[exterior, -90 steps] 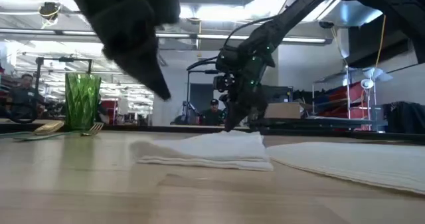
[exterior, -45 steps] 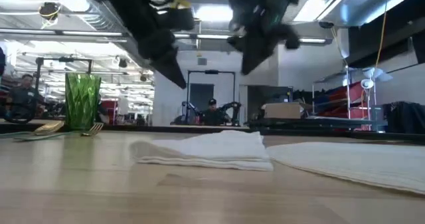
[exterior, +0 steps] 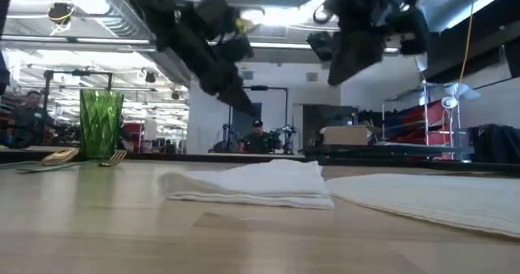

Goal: Set table place
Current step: Fold the white table napkin

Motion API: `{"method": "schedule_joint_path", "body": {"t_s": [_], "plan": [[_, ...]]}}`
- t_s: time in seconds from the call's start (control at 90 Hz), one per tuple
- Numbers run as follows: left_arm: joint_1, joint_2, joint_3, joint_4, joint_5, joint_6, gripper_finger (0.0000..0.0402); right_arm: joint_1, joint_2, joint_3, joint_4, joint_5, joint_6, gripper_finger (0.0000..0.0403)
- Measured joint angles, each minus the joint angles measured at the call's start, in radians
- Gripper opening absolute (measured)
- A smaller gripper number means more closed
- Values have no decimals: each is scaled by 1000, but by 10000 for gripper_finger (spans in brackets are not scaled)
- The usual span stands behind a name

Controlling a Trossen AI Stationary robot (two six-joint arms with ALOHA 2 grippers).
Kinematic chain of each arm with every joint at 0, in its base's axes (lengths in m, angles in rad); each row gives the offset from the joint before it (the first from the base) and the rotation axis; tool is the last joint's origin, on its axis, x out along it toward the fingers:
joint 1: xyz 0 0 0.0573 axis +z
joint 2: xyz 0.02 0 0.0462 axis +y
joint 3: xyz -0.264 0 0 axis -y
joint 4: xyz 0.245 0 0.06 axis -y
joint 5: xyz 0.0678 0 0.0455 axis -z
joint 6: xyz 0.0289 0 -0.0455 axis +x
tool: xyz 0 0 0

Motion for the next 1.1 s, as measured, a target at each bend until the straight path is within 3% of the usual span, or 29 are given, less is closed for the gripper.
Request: {"method": "schedule_joint_path", "body": {"t_s": [0.411,0.6,1.1], "plan": [[54,228,178,44,36,23,0,0,-2,-77,116,34,82,0],[81,308,262,-78,34,21,0,0,-2,-77,116,46,82,0],[99,333,273,-214,-46,-94,0,0,-1,-77,111,46,80,0]]}}
